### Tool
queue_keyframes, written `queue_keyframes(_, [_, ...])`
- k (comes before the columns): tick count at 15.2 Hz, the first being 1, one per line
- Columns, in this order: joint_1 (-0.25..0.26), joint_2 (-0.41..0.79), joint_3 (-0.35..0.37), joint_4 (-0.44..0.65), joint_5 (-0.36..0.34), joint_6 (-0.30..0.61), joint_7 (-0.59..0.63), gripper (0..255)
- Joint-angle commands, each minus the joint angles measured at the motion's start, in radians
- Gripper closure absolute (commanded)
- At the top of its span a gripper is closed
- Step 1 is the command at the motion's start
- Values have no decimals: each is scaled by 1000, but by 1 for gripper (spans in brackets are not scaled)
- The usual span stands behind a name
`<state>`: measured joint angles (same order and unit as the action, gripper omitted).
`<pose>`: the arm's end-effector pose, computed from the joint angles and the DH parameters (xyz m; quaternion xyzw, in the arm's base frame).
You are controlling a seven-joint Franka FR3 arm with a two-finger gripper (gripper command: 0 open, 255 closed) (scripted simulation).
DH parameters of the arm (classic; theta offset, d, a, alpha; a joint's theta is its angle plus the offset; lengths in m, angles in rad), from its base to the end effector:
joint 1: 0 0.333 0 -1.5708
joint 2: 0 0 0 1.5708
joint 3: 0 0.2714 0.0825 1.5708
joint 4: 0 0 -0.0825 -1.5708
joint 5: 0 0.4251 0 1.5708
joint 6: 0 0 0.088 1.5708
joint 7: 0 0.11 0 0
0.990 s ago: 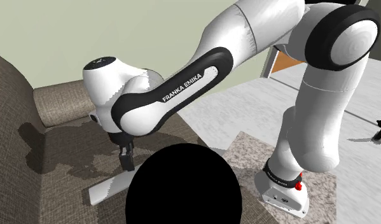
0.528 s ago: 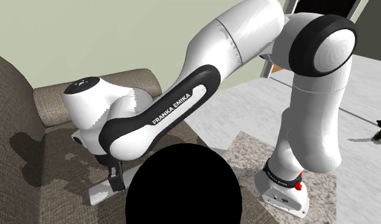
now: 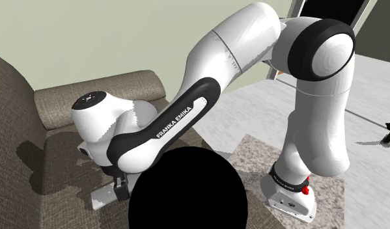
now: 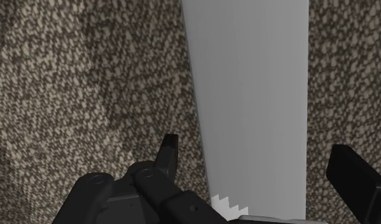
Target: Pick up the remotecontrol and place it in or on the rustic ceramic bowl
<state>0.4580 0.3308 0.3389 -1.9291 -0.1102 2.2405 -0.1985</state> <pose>0.4475 0.4494 0.2559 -0.8661 -0.4998 0.0022 0.0107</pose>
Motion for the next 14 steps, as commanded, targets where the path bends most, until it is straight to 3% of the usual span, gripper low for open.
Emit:
queue_keyframes(1, [0, 1, 0, -1, 0, 2, 0, 0])
queue_keyframes(4, [0, 1, 0, -1, 0, 1, 0, 0])
queue_keyframes(5, [0, 1, 0, -1, 0, 1, 0, 255])
queue_keyframes(14, [0, 1, 0, -1, 0, 2, 0, 255])
